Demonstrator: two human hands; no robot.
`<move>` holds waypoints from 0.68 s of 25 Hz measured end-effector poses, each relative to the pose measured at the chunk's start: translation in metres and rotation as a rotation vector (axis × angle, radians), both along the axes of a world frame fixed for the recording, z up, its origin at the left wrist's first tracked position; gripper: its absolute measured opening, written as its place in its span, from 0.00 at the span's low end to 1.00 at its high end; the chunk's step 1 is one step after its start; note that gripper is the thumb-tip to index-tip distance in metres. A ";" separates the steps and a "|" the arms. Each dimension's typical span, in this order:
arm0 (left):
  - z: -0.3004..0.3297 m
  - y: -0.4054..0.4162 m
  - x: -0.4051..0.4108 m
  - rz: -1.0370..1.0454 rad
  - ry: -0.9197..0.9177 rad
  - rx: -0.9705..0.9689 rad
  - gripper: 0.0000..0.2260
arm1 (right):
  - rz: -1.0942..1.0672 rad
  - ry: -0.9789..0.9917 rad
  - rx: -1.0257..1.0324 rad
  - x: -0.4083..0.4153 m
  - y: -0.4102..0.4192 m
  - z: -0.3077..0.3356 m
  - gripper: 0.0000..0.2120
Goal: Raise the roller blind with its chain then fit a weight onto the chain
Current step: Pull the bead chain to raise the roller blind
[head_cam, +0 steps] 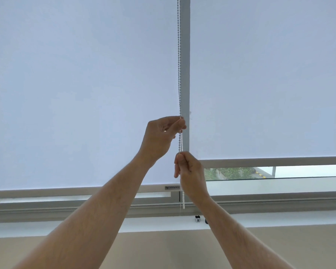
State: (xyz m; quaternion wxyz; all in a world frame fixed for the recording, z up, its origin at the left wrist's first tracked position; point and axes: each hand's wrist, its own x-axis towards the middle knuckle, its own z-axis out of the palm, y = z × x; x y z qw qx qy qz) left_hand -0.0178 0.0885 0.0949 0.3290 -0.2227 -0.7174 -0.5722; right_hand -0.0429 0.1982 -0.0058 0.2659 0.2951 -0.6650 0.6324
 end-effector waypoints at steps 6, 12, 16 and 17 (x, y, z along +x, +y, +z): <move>-0.015 -0.002 -0.007 0.042 -0.002 0.099 0.06 | 0.173 -0.046 0.010 -0.005 0.016 -0.006 0.15; -0.038 -0.002 -0.005 0.016 0.043 0.010 0.07 | 0.078 0.023 -0.159 -0.016 0.020 0.052 0.18; -0.061 -0.001 -0.005 0.023 -0.001 0.000 0.09 | 0.103 0.021 -0.063 -0.012 0.010 0.102 0.15; -0.064 0.000 -0.005 0.029 -0.018 0.000 0.10 | 0.120 0.020 -0.050 -0.010 0.007 0.112 0.14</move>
